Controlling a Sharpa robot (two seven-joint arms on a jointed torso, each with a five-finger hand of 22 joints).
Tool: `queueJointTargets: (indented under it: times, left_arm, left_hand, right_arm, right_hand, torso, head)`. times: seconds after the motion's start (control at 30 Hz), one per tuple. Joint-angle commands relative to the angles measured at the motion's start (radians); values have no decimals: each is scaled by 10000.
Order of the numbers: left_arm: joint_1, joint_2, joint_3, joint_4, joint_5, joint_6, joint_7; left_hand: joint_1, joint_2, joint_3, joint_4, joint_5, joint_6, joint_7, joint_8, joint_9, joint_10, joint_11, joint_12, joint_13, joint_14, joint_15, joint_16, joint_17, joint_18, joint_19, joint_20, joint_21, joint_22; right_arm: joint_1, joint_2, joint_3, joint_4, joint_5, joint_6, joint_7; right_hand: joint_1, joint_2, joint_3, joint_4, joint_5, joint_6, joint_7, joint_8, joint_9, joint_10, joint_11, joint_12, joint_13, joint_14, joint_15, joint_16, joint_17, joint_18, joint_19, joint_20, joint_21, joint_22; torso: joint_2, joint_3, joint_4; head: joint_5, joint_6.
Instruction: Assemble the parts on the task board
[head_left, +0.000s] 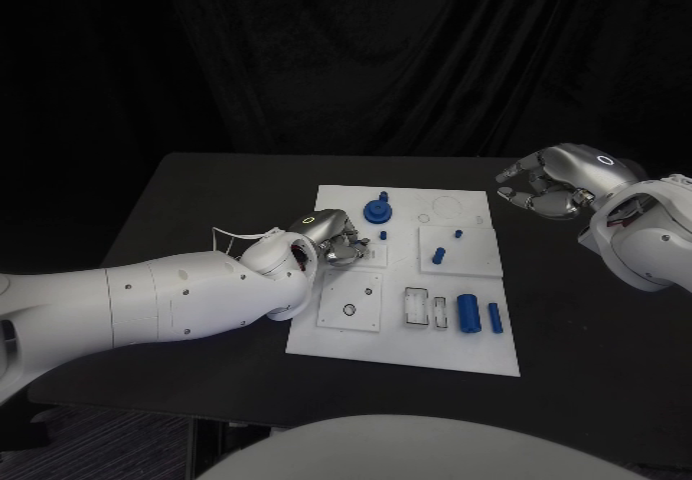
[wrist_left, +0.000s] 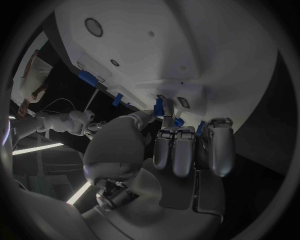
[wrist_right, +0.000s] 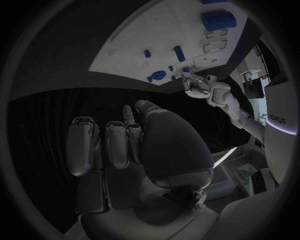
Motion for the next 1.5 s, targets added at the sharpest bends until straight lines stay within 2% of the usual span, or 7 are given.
queueJointTargets:
  times: [0.03, 0.23, 0.67, 0.8, 0.9, 1.23, 1.5]
  left_arm:
    - [-140, 40, -87, -29, 207, 648, -66]
    - [-145, 11, -87, -31, 89, 685, -329]
    - [-149, -40, -87, -22, -13, 763, -521]
    - [-150, -39, -87, -27, -16, 766, -462]
    - [-150, -43, -87, -37, -16, 761, -382]
    - [-150, -71, -87, -119, 255, 422, 239]
    - [-150, -107, -87, -162, 356, 295, 672]
  left_hand:
    - [-213, 6, -207, 341, -467, 0, -82, -84, -64, 1044, -59, 27, 2625, 1075, -59, 26, 2634, -13, 25, 6, -24, 1187]
    - [-893, -22, -1296, 1277, -1432, 64, -29, -210, -109, 1044, -2, 27, 2625, 1075, -4, 26, 2634, 3, -29, 53, -116, 1170]
    - [-2326, 365, -3203, 1323, -2555, 71, -25, -187, 240, 1044, 18, 27, 2625, 1075, 17, 26, 2634, 27, -65, 82, -247, 1193]
    - [-2097, 459, -3349, 1291, -2255, -6, -34, -105, 472, 1044, 11, 27, 2625, 1075, 14, 26, 2634, 36, -85, 81, -292, 1189]
    - [-1583, 546, -3397, 1269, -1627, -105, -44, -57, 690, 1044, 6, 27, 2625, 1075, 11, 26, 2634, 47, -114, 77, -349, 1182]
    - [-1748, 836, -3632, 1314, -1528, -92, -60, 69, 950, 1044, -2, 27, 2625, 1075, 10, 26, 2634, 46, -110, 76, -367, 1211]
    - [-783, 856, -3645, 1265, -423, -304, -132, 479, 1648, 1044, -60, 27, 2625, 1075, -33, 26, 2634, 50, -114, 39, -416, 1268]
  right_arm:
    - [-26, -9, 7, 1, -26, 82, -220]
    - [-26, -12, 7, 3, -26, 106, -234]
    - [-27, -12, 7, -2, -26, 132, -227]
    - [-30, -13, 7, -5, -26, 141, -226]
    - [-32, -17, 7, -7, -26, 142, -226]
    - [-37, -15, 7, -13, -26, 138, -223]
    - [-39, -28, 7, -8, -26, 144, -247]
  right_hand:
    - [38, -14, 67, 15, 62, -75, 3, -24, -15, -57, -22, -64, -425, 514, 43, -51, -9, 98, 272, 63, -43, 1980]
    - [38, -14, 67, 15, 62, -75, 3, -24, -15, -57, -22, -64, -425, 514, 43, -51, -9, 98, 272, 63, -43, 1980]
    - [25, -26, 72, 12, 59, -57, 7, -22, -16, -56, -18, -65, -424, 513, 46, -57, -17, 99, 269, 64, -51, 1978]
    - [43, -29, 103, -15, 133, -45, 1, -27, -19, -54, -21, -65, -421, 513, 45, -58, -20, 98, 271, 65, -48, 1979]
    - [54, -41, 140, -44, 249, -37, 3, -37, -26, -60, -22, -77, -440, 515, 44, -58, -19, 100, 267, 65, -60, 1976]
    - [53, -46, 148, -49, 280, -35, 4, -40, -28, -57, -22, -73, -433, 516, 44, -57, -18, 98, 270, 65, -51, 1979]
    - [54, -46, 154, -52, 297, -32, 4, -41, -28, -58, -22, -75, -437, 514, 44, -64, -30, 99, 269, 64, -54, 1978]
  torso:
    - [0, 2, 7]
    - [3, 3, -1]
    - [3, 1, 4]
    - [4, 2, 2]
    - [1, 3, 9]
    - [-2, -3, 0]
    - [3, 2, -3]
  head:
    - [15, 2]
    - [22, 2]
    - [45, 2]
    - [60, 2]
    - [62, 2]
    - [67, 2]
    - [53, 2]
